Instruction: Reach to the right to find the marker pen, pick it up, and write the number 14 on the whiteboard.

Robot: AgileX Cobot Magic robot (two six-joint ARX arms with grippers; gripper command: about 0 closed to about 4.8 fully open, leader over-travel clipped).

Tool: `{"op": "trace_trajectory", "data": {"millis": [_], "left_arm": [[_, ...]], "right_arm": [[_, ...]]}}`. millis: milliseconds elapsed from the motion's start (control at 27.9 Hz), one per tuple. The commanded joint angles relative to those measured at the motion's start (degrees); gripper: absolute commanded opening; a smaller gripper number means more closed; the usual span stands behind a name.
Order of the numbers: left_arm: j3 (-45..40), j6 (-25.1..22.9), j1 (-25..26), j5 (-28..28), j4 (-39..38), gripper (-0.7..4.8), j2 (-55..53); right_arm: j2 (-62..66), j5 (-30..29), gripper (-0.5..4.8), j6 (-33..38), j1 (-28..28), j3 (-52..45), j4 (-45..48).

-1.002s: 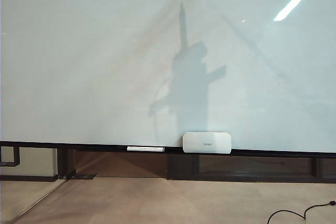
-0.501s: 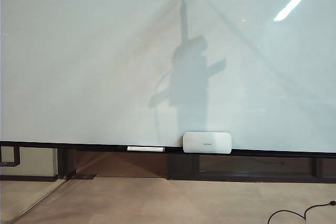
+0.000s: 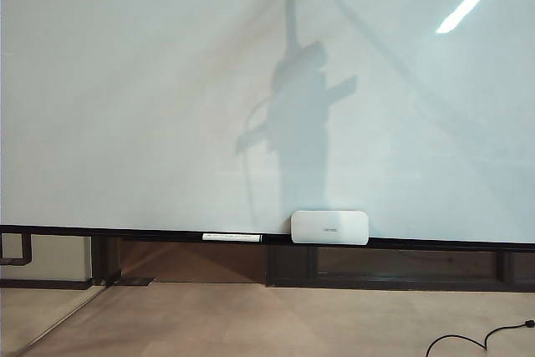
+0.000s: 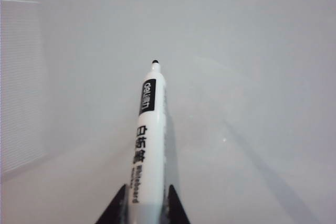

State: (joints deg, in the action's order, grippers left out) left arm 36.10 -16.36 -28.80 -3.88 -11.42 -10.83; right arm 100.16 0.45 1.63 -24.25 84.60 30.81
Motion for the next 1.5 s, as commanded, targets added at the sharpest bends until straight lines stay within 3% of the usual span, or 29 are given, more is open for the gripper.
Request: {"op": "trace_trajectory", "data": {"millis": [36,394,931,1503], "left_arm": [[0.3,-1.2,-0.1,-0.7,-1.6,-0.06,0.0],[0.3,-3.3,-0.1,-1.4,-1.6,-0.06,0.0],[0.3,-3.3,-0.1,-1.3,-1.5,-0.06,0.0],[0.3,-3.4,-0.1,-1.3,-1.5,-0.06,0.0]], "right_arm": [[0.0,1.2,-0.01,-0.2,-0.5,0.5,-1.2],[0.7,1.1,0.0,-0.6,-0.5,0.5,0.2],[2.6,3.2,-0.01,-2.3,-0.3,0.5,4.2],[5.7,3.6,-0.01,-2.3,-0.3,5.4,2.6]]}}
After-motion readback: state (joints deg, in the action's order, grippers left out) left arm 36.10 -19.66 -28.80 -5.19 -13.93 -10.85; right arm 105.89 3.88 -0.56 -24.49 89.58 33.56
